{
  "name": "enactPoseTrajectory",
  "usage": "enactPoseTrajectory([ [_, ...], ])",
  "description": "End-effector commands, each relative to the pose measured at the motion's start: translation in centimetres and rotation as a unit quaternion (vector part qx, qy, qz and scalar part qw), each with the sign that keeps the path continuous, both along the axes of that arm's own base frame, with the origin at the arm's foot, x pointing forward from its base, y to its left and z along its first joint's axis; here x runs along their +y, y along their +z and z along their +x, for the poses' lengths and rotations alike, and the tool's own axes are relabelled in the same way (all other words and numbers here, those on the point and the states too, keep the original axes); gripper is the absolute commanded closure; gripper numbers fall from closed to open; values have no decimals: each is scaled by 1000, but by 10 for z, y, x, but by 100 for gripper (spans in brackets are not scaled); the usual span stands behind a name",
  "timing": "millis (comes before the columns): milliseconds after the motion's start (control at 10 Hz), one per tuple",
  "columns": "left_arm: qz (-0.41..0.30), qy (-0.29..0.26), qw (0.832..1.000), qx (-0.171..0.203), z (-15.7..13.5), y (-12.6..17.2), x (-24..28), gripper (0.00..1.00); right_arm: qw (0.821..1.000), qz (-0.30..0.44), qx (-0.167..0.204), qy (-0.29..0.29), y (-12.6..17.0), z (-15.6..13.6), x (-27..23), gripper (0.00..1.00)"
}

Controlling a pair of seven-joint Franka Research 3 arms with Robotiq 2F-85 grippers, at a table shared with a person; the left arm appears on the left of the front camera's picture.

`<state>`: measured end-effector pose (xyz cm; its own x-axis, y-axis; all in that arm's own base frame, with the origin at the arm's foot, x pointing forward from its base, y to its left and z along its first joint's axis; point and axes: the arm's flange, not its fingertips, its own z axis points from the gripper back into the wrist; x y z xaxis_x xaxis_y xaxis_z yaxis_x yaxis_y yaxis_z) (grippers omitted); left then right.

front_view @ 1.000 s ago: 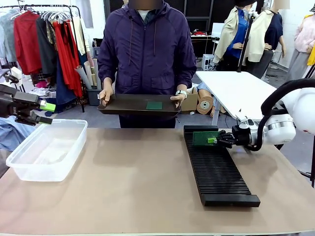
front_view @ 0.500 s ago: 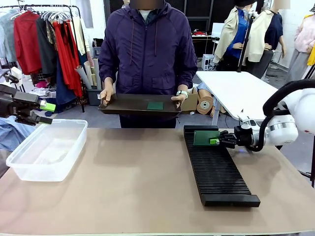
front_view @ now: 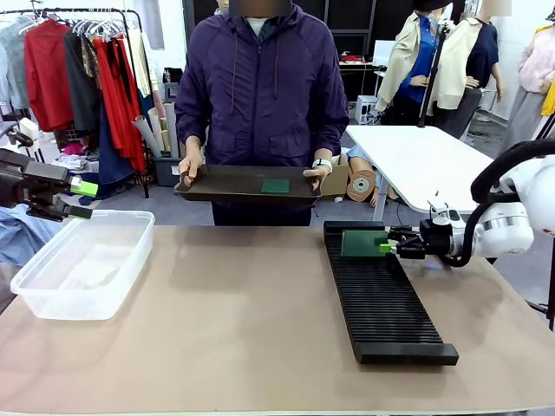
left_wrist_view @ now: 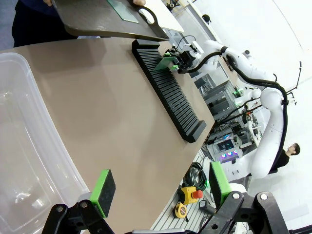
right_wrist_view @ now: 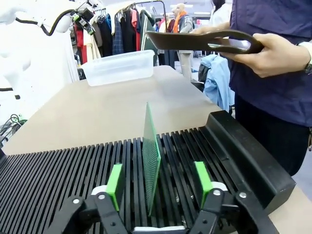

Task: Sort PCBs into racks and boxes based on the side picked up.
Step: If the short side of the Blank PCB is picked up, insert it into the PCB Rack ; if the long side is picked up, place it in the Organizing box.

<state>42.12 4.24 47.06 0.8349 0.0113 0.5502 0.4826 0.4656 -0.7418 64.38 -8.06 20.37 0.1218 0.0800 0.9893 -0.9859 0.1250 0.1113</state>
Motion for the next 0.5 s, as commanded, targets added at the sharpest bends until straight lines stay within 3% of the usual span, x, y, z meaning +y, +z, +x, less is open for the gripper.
enactPoseTrajectory([
  [0, -7, 2, 1000, 3, -1, 3, 0, 0, 1000, 12, 9, 0, 10, -1, 1, 0],
  [300, -7, 2, 1000, 3, -1, 3, 0, 0, 999, -1, 38, 12, 15, -4, -1, 0],
  [400, -7, 2, 1000, 3, -1, 3, 0, 0, 1000, 3, 7, 2, 1, -1, -1, 0],
])
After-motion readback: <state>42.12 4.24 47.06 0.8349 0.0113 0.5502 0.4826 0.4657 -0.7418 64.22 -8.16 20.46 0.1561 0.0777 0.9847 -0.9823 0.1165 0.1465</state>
